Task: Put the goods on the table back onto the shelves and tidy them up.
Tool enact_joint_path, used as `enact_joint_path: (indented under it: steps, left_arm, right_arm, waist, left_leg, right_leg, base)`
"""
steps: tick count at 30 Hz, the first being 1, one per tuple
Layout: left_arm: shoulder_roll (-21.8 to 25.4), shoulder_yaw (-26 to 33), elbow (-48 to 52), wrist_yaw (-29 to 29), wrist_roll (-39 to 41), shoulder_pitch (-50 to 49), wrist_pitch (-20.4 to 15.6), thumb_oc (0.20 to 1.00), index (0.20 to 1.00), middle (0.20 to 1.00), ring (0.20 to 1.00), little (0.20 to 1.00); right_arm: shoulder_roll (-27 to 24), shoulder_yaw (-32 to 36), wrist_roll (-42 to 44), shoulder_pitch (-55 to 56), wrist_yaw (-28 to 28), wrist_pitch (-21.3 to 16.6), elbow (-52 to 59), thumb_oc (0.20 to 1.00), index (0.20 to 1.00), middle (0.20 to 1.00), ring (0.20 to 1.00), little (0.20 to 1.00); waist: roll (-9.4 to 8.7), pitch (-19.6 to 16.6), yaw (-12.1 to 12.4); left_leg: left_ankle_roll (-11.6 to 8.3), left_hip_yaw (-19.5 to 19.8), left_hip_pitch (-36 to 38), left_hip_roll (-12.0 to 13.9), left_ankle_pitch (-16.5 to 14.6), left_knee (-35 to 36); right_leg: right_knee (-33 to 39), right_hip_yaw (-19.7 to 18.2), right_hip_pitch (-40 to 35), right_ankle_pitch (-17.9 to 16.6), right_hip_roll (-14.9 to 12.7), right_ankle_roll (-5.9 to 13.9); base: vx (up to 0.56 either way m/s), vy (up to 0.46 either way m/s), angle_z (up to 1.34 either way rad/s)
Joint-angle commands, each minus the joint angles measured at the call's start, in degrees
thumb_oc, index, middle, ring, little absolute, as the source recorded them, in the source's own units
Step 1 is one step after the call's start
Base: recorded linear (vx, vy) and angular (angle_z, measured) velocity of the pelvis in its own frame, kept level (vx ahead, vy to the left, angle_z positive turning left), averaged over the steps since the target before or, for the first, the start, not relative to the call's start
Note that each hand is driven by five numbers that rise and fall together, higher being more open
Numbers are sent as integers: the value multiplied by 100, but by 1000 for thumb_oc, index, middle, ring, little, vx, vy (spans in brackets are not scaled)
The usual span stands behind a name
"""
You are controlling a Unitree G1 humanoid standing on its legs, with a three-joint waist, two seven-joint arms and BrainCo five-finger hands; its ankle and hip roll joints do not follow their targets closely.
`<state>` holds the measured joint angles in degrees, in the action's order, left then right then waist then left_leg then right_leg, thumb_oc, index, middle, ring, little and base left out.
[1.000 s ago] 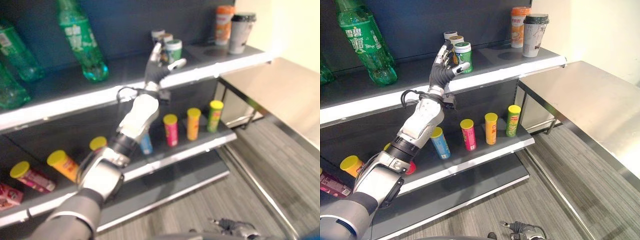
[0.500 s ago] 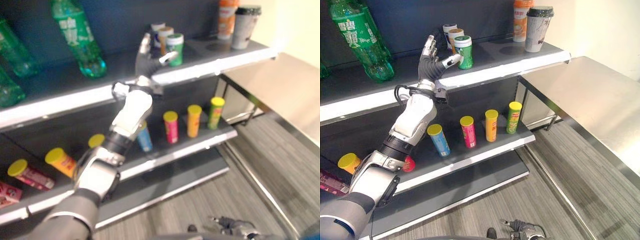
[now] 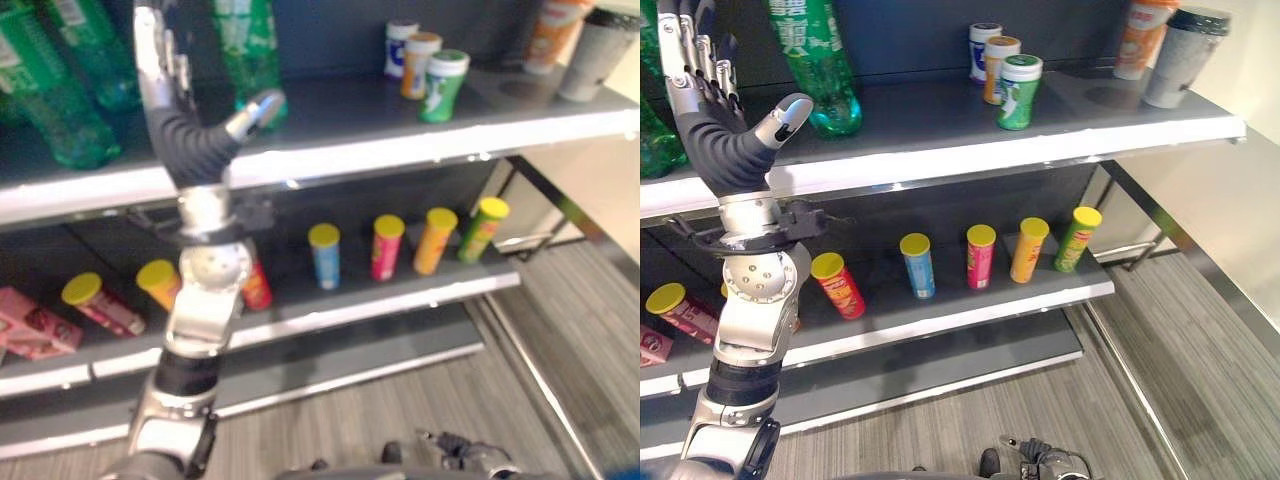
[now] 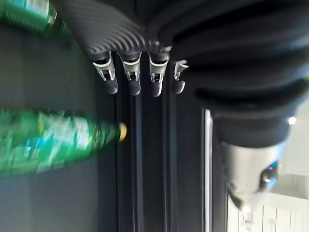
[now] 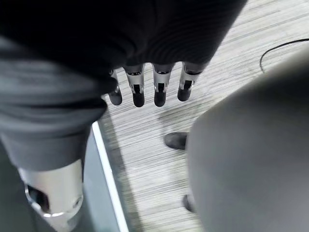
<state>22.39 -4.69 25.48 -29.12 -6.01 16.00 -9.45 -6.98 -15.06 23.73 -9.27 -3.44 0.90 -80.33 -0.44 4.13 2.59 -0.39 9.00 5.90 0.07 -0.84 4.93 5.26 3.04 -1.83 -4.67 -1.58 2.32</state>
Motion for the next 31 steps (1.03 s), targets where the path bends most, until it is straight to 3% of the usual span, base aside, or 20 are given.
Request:
enact_joint_path:
  steps: [1,4,6,9,11,12,13,15,17,18,25,31]
  left_arm:
    - [697,-70,-293,-67,-527,-989,-610,1000,1000,1000,1000,1000]
    - [1366,-105,-547,-144,-765,-2083,-881,1000,1000,1000,1000,1000]
    - [1975,-204,-1005,-92,-1095,-2541,-830,1000,1000,1000,1000,1000]
    - [2231,-140,-1856,-144,-1236,-3325,-681,1000,1000,1000,1000,1000]
    - [1711,-30,-2556,-209,-843,-3698,-586,1000,1000,1000,1000,1000]
    - [1709,-34,-2561,-211,-845,-3693,-589,1000,1000,1000,1000,1000]
    - [1149,-65,-3471,-217,-453,-3820,-421,1000,1000,1000,1000,1000]
    - [843,-101,-4143,-168,-303,-3820,-261,1000,1000,1000,1000,1000]
    - [357,-239,-5510,-95,-79,-3562,28,1000,1000,1000,1000,1000]
    - [345,-252,-5548,-106,-77,-3531,12,1000,1000,1000,1000,1000]
    - [-931,-510,-9549,313,837,-2488,530,1000,1000,1000,1000,1000]
    - [-1242,126,-10422,939,1998,-2282,575,1000,1000,1000,1000,1000]
  right_arm:
    - [426,86,217,-32,-243,-235,-418,1000,1000,1000,1000,1000]
    - [370,203,315,-35,-423,-338,-356,1000,1000,1000,1000,1000]
    - [290,304,349,-18,-532,-397,-323,1000,1000,1000,1000,1000]
    - [251,422,404,-15,-695,-435,-322,1000,1000,1000,1000,1000]
    - [271,459,472,10,-738,-425,-305,1000,1000,1000,1000,1000]
    - [269,460,473,9,-737,-425,-305,1000,1000,1000,1000,1000]
    - [251,491,578,-27,-746,-383,-319,1000,1000,1000,1000,1000]
    - [243,512,637,-81,-737,-351,-335,1000,1000,1000,1000,1000]
    - [201,472,667,-173,-731,-310,-364,1000,1000,1000,1000,1000]
    - [192,475,668,-182,-730,-309,-365,1000,1000,1000,1000,1000]
    - [155,239,525,-267,-614,-276,-412,1000,1000,1000,1000,1000]
    - [123,104,389,-89,-433,-247,-249,1000,1000,1000,1000,1000]
  waist:
    - [-276,-282,97]
    - [-301,-236,255]
    - [-277,-193,367]
    - [-244,-172,537]
    - [-233,-160,613]
    - [-233,-163,611]
    - [-225,-139,726]
    - [-229,-122,805]
    - [-229,-105,889]
    - [-221,-99,888]
    - [-200,-125,736]
    - [-261,-189,574]
  left_leg:
    - [-308,148,-22,238,-452,7]
    - [-315,220,-66,249,-408,7]
    - [-320,250,-86,257,-376,7]
    - [-314,303,-128,248,-327,7]
    - [-297,360,-159,240,-292,7]
    - [-297,363,-165,238,-288,7]
    - [-280,417,-166,233,-318,7]
    - [-273,446,-188,223,-294,7]
    - [-260,477,-229,212,-256,7]
    - [-260,479,-231,212,-256,7]
    - [-258,418,-254,216,-214,7]
    - [-269,335,-259,233,-237,7]
  right_leg:
    - [-39,-228,-442,576,51,123]
    - [-29,-174,-423,568,52,161]
    - [-26,-124,-422,559,56,191]
    - [-26,-75,-415,569,54,224]
    - [-26,-51,-404,578,53,223]
    - [-26,-48,-399,577,52,224]
    - [-26,-14,-423,629,59,216]
    - [-26,13,-424,634,54,210]
    - [-26,53,-412,643,48,194]
    - [-26,55,-411,643,48,194]
    - [-26,25,-349,628,45,158]
    - [-26,-28,-313,621,58,126]
  base:
    - [-6,-45,6]
    - [-32,-43,11]
    - [-27,-18,11]
    - [-33,3,11]
    - [0,0,0]
    - [-5,7,9]
    - [-4,5,18]
    - [-21,4,14]
    - [-36,0,5]
    - [-28,4,13]
    - [-9,13,7]
    - [0,9,-2]
